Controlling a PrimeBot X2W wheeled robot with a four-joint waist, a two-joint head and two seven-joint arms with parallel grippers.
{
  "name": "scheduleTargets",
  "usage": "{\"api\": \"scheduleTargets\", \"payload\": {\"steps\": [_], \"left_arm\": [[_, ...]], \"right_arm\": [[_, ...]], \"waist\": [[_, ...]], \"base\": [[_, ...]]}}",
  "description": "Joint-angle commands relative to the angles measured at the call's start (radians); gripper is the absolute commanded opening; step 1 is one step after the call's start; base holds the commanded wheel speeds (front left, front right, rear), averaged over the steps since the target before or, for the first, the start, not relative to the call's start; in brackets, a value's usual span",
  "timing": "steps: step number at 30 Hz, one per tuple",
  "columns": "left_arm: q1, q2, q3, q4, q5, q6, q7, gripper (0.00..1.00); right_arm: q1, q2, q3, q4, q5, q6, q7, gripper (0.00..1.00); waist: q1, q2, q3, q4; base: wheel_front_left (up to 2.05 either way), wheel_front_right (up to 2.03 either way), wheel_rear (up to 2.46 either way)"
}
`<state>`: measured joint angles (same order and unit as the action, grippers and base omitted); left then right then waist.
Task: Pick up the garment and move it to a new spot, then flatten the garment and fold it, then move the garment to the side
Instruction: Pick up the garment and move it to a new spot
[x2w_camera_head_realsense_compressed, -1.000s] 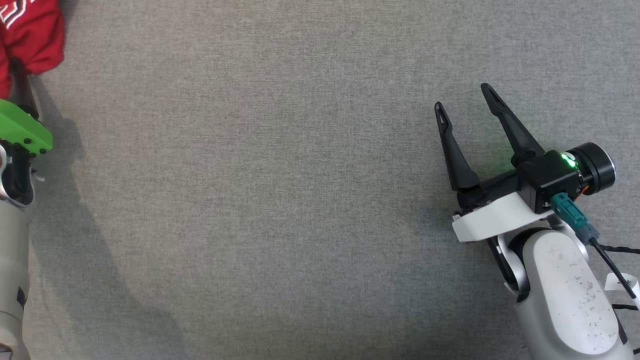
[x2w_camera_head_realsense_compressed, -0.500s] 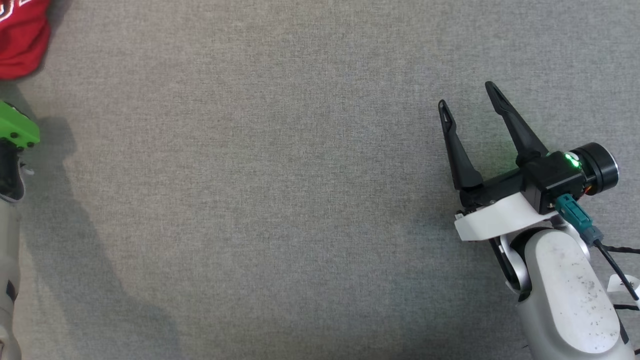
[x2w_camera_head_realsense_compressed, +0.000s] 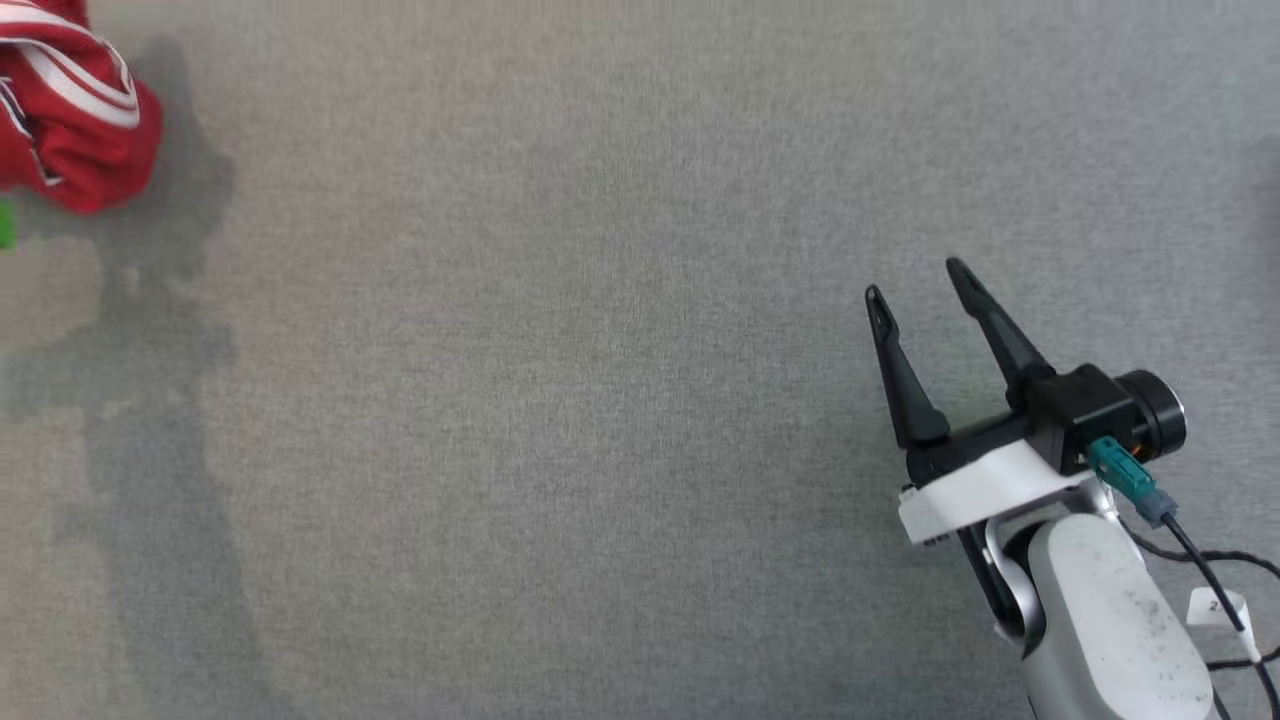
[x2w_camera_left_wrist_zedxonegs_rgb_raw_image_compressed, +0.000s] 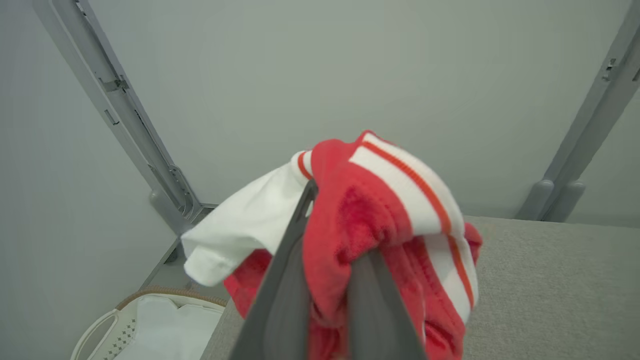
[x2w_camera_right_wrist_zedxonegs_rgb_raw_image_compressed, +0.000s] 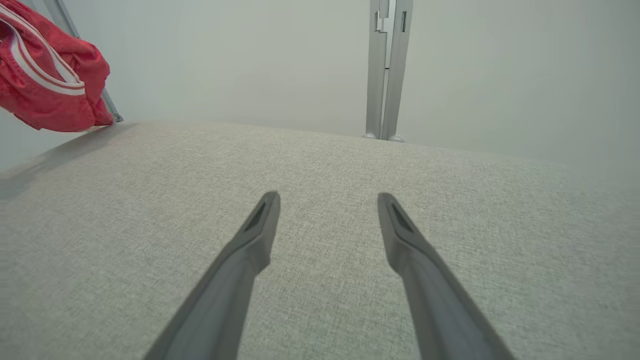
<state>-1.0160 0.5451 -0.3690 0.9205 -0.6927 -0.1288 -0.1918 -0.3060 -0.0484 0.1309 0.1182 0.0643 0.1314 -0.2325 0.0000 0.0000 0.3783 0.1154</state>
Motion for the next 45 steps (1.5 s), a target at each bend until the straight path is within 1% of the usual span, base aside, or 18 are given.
{"api": "scheduleTargets", "payload": {"steps": [1,6,10,12,15,20,21,24,27,32,37,38,39,40,41,45], "left_arm": [[-0.023,0.013,-0.020,-0.033,0.008,-0.003,0.008,0.00],[-0.012,0.006,-0.111,-0.170,0.031,-0.003,0.061,0.00],[0.012,-0.029,-0.172,-0.287,0.034,-0.003,0.104,0.00],[0.023,-0.054,-0.196,-0.336,0.031,-0.003,0.119,0.00],[0.048,-0.110,-0.234,-0.403,0.032,0.003,0.135,0.00],[0.118,-0.198,-0.285,-0.454,0.024,0.017,0.120,0.00],[0.142,-0.222,-0.296,-0.455,0.017,0.020,0.114,0.00],[0.215,-0.269,-0.318,-0.436,0.000,0.028,0.087,0.00],[0.295,-0.312,-0.332,-0.386,-0.017,0.035,0.041,0.00],[0.389,-0.356,-0.341,-0.252,-0.001,0.061,-0.042,0.00],[0.425,-0.389,-0.328,-0.147,0.002,0.050,-0.067,0.00],[0.429,-0.393,-0.326,-0.134,0.008,0.047,-0.070,0.22],[0.430,-0.396,-0.326,-0.125,0.014,0.045,-0.072,0.37],[0.432,-0.400,-0.325,-0.116,0.024,0.043,-0.073,0.85],[0.432,-0.402,-0.324,-0.117,0.037,0.044,-0.073,1.00],[0.457,-0.409,-0.291,-0.146,0.076,0.049,-0.074,1.00]], "right_arm": [[0.026,-0.004,-0.003,0.013,0.012,-0.002,-0.011,1.00],[0.069,-0.004,-0.019,0.048,0.044,-0.002,-0.024,1.00],[0.100,-0.004,-0.047,0.061,0.060,-0.002,-0.030,1.00],[0.111,-0.004,-0.064,0.064,0.065,-0.002,-0.032,1.00],[0.124,-0.004,-0.097,0.061,0.067,-0.002,-0.032,1.00],[0.135,-0.003,-0.151,0.032,0.065,-0.002,-0.033,1.00],[0.137,-0.004,-0.161,0.025,0.065,-0.002,-0.033,1.00],[0.133,-0.003,-0.179,0.011,0.067,-0.002,-0.033,1.00],[0.117,-0.003,-0.183,0.000,0.076,-0.002,-0.033,1.00],[0.104,-0.003,-0.182,-0.006,0.087,-0.002,-0.033,1.00],[0.095,-0.003,-0.186,-0.006,0.087,-0.002,-0.034,1.00],[0.095,-0.003,-0.186,-0.003,0.084,-0.002,-0.033,1.00],[0.095,-0.003,-0.187,0.000,0.080,-0.002,-0.034,1.00],[0.096,-0.003,-0.185,0.003,0.078,-0.002,-0.034,1.00],[0.097,-0.003,-0.184,0.006,0.076,-0.002,-0.034,1.00],[0.104,-0.004,-0.177,0.023,0.070,-0.002,-0.034,1.00]], "waist": [[0.0000,0.0000,-0.132,-0.020],[0.0000,0.0000,-0.223,-0.053],[0.0000,0.0000,-0.272,-0.089],[0.0000,0.0000,-0.290,-0.111],[0.0000,0.0000,-0.309,-0.146],[0.0000,0.0000,-0.312,-0.204],[0.0000,0.0000,-0.309,-0.215],[0.0000,0.0000,-0.294,-0.251],[0.0000,0.0000,-0.272,-0.289],[0.0000,0.0000,-0.232,-0.320],[0.0000,0.0000,-0.209,-0.319],[0.0000,0.0000,-0.209,-0.314],[0.0000,0.0000,-0.210,-0.309],[0.0000,0.0000,-0.213,-0.303],[0.0000,0.0000,-0.216,-0.296],[0.0000,0.0000,-0.237,-0.262]], "base": [[0.00,0.00,0.00],[0.00,0.00,0.00],[0.00,0.00,0.00],[0.00,0.00,0.00],[0.00,0.00,0.00],[0.00,0.00,0.00],[0.00,0.00,0.00],[0.00,0.00,0.00],[0.00,0.00,0.00],[0.00,0.00,0.00],[0.00,0.00,0.00],[0.00,0.00,0.00],[0.00,0.00,0.00],[0.00,0.00,0.00],[0.00,0.00,0.00],[0.00,0.00,0.00]]}}
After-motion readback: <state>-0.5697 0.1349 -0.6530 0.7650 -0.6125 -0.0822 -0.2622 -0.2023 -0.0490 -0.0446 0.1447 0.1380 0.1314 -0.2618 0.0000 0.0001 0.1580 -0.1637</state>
